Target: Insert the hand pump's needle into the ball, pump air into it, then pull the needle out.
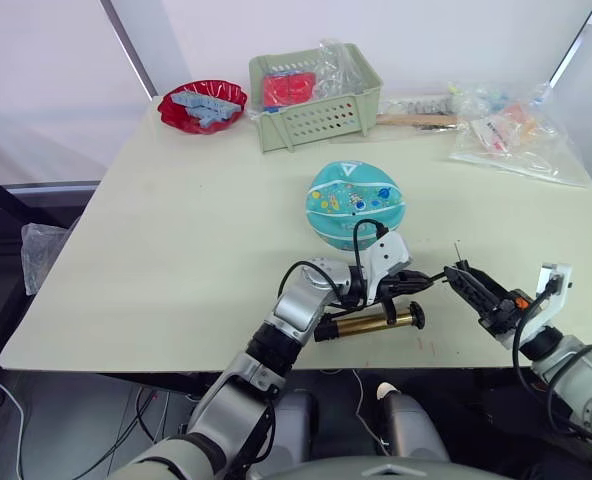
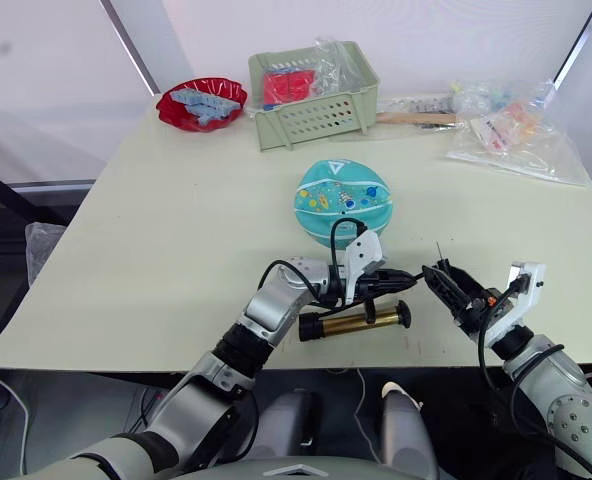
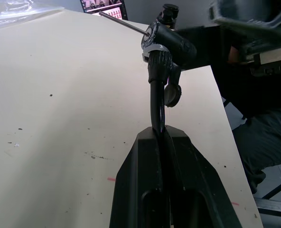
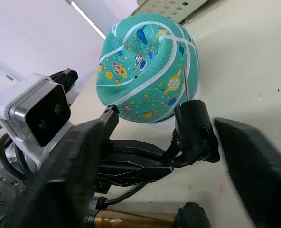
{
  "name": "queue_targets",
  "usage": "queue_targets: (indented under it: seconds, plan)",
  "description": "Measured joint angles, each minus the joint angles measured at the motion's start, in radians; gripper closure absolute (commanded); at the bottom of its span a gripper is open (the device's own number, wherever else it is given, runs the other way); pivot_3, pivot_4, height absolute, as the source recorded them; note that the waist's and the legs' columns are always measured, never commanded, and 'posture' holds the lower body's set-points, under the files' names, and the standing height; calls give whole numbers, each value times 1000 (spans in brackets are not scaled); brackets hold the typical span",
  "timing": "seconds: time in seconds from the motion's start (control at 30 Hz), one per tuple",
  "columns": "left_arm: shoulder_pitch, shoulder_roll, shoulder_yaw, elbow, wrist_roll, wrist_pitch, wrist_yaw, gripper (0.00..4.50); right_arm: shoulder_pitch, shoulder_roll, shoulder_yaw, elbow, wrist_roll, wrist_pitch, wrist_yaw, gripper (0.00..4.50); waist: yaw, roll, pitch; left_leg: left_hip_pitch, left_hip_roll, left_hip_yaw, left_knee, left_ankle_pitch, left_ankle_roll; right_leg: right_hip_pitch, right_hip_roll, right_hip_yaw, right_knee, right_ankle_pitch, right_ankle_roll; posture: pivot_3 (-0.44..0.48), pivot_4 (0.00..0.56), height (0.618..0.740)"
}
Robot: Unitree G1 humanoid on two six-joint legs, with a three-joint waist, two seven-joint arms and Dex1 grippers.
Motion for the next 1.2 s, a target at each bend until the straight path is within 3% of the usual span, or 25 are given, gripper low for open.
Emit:
queue_targets:
  seconds: [0.07, 0.13, 0.17, 0.57, 0.67, 0.77, 0.93, 1.2]
  plan:
    - [0, 0, 0, 0, 0, 0, 0, 4500, 1, 0, 0, 0, 0, 0, 0, 2981, 0, 0, 0, 0, 0, 0, 0, 0, 0, 0, 0, 0, 0, 0, 0, 0, 150, 737]
    - [2, 0, 0, -2, 0, 0, -2, 4500, 4, 0, 0, 0, -2, -1, 0, 4028, 0, 0, 0, 0, 0, 0, 0, 0, 0, 0, 0, 0, 0, 0, 0, 0, 150, 737]
    - [3, 0, -1, -2, 0, 0, -2, 4500, 4, 0, 2, -1, -2, -1, 1, 4201, 0, 0, 0, 0, 0, 0, 0, 0, 0, 0, 0, 0, 0, 0, 0, 0, 150, 737]
    - [14, 0, 0, -13, -1, 1, -2, 4500, 3, -6, 3, -3, -13, -1, -8, 4199, 0, 0, 0, 0, 0, 0, 0, 0, 0, 0, 0, 0, 0, 0, 0, 0, 150, 737]
    - [26, 2, 0, -24, -9, 1, -3, 3533, 4, -34, 4, -18, -21, 4, -3, 4199, 0, 0, 0, 0, 0, 0, 0, 0, 0, 0, 0, 0, 0, 0, 0, 0, 150, 737]
    - [32, 15, 2, -41, -22, 1, -8, 2021, 6, -57, 2, -22, -29, 4, -4, 4199, 0, 0, 0, 0, 0, 0, 0, 0, 0, 0, 0, 0, 0, 0, 0, 0, 150, 737]
    - [63, 77, 25, -119, -50, 0, -27, 29, 27, -125, -6, -58, -56, 1, 23, 4199, 0, 0, 0, 0, 0, 0, 0, 0, 0, 0, 0, 0, 0, 0, 0, 0, 150, 737]
    - [83, 198, 138, -259, -126, 18, -33, 29, 90, -198, -32, -99, -173, -99, 165, 4199, 1, 0, 0, 0, 1, 0, 0, 0, 0, 0, 0, 0, 0, -1, 1, 0, 150, 737]
